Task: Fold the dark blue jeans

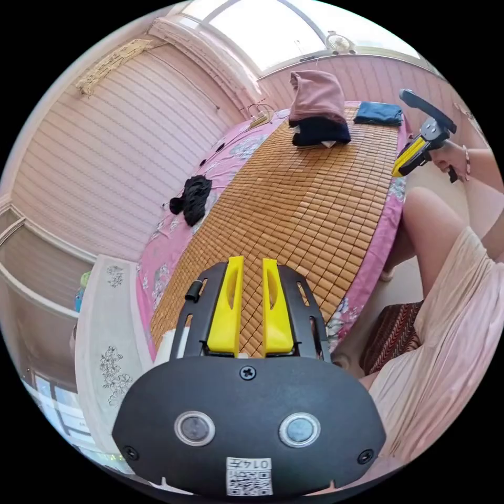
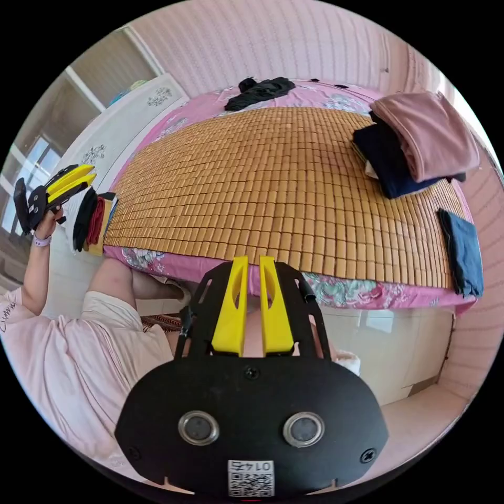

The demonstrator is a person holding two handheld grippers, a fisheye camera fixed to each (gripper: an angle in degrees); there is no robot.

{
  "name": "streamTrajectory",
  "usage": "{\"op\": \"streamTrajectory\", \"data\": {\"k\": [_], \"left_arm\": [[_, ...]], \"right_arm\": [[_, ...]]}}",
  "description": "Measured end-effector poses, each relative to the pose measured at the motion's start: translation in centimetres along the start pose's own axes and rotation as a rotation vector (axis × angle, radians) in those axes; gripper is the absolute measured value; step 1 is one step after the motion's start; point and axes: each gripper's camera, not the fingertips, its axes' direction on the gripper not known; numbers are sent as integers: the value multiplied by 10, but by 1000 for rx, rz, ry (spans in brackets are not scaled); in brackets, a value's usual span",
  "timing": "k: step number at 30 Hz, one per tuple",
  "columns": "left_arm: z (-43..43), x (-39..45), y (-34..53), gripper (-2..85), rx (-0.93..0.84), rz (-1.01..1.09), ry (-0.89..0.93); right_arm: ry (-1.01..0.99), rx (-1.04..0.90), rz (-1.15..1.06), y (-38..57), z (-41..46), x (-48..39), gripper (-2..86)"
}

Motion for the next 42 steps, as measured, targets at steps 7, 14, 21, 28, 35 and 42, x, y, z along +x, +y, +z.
{"op": "streamTrajectory", "data": {"k": [7, 14, 21, 28, 35, 42], "left_arm": [[55, 50, -132, 66, 59, 117, 287], [129, 74, -245, 71, 134, 115, 647], [211, 120, -378, 90, 236, 225, 819], [286, 169, -469, 115, 175, 217, 958], [307, 165, -447, 128, 109, 146, 956], [312, 93, -316, 121, -109, -21, 890]], "right_arm": [[68, 110, 205, 54, -28, 123, 58], [323, 209, 280, 43, -55, 248, 98], [595, 149, 332, 5, -57, 379, 127], [588, 79, 314, 7, -43, 452, 54], [178, 145, 145, 36, -77, 417, 13], [-414, 388, -16, 40, -86, 312, 9]]}}
